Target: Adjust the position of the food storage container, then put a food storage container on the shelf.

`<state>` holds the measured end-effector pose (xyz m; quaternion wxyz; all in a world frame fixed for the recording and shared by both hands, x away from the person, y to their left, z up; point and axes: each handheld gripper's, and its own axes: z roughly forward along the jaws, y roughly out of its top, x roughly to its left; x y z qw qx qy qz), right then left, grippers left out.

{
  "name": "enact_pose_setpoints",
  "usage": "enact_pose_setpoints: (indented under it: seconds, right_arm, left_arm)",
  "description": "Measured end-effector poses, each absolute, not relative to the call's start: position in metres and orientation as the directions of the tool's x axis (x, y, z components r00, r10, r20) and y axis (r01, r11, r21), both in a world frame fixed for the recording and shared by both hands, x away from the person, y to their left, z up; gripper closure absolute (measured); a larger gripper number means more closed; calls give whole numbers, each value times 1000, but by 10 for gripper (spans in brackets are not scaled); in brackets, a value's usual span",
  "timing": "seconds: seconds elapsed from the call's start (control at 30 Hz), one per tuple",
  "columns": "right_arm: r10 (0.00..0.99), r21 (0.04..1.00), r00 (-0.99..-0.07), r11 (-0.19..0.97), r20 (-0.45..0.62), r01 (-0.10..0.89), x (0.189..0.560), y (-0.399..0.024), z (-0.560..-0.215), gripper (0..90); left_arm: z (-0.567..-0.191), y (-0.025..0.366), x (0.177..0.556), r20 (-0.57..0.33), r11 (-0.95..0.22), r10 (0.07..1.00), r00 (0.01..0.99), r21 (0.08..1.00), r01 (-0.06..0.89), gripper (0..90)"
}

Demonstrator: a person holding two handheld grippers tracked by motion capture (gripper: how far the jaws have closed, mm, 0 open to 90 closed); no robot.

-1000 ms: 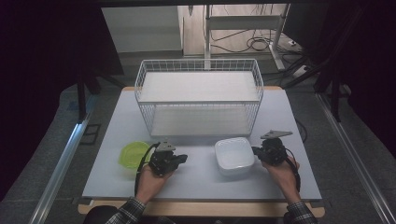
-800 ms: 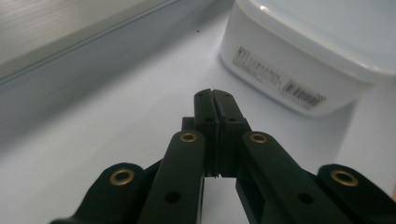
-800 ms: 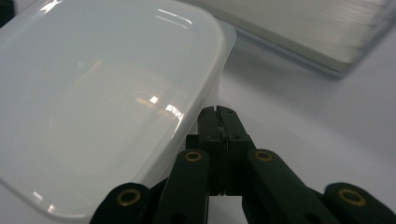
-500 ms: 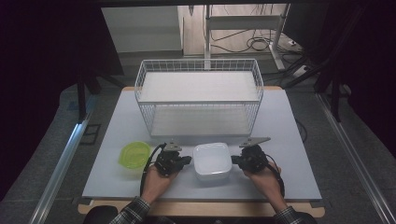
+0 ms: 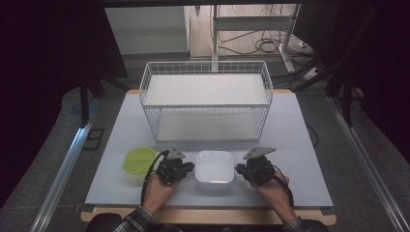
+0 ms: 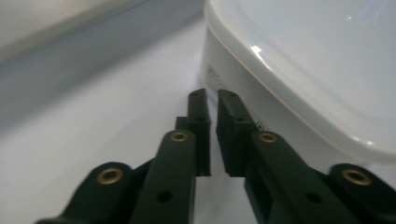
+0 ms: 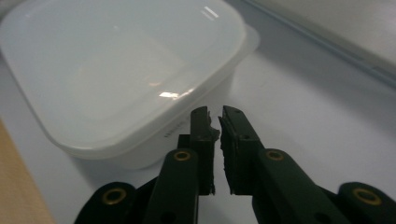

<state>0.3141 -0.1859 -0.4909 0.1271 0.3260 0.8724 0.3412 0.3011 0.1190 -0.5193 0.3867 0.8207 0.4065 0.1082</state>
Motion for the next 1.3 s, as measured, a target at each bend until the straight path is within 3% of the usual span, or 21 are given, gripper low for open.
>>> enact_pose_setpoints:
  seconds: [0.23, 0.27, 0.3, 0.33, 0.4, 0.63, 0.67, 0.8, 1.3]
  right_arm:
    - [671, 718, -741, 523, -15, 459, 312, -203, -483, 644]
    - [678, 730, -735, 501, 2, 464, 311, -207, -481, 576]
    - [678, 730, -735, 501, 2, 464, 311, -207, -481, 576]
    - [680, 742, -733, 488, 8, 459, 310, -210, -479, 516]
    - [681, 752, -732, 477, 12, 455, 309, -212, -478, 463]
    - [672, 769, -741, 473, 3, 431, 304, -214, -476, 294]
    - [665, 774, -746, 463, 19, 432, 303, -215, -477, 220]
    - [643, 769, -764, 460, 56, 444, 303, -216, -481, 116]
    - [636, 773, -768, 451, 73, 447, 305, -213, -488, 11]
  left_arm:
    - [-507, 140, 284, -81, -383, 758, 647, 747, 543, 614]
    - [-505, 143, 283, -82, -377, 758, 647, 755, 537, 535]
    - [-504, 145, 281, -90, -361, 761, 642, 764, 535, 535]
    - [-502, 148, 279, -101, -339, 763, 639, 778, 528, 434]
    - [-502, 150, 277, -107, -324, 758, 643, 794, 514, 328]
    - [-507, 148, 271, -96, -356, 730, 676, 791, 497, 116]
    - [-508, 147, 271, -91, -361, 728, 680, 792, 493, 101]
    - [-514, 149, 269, -92, -350, 736, 670, 797, 493, 70]
    - [-517, 145, 269, -86, -365, 671, 737, 827, 428, 25]
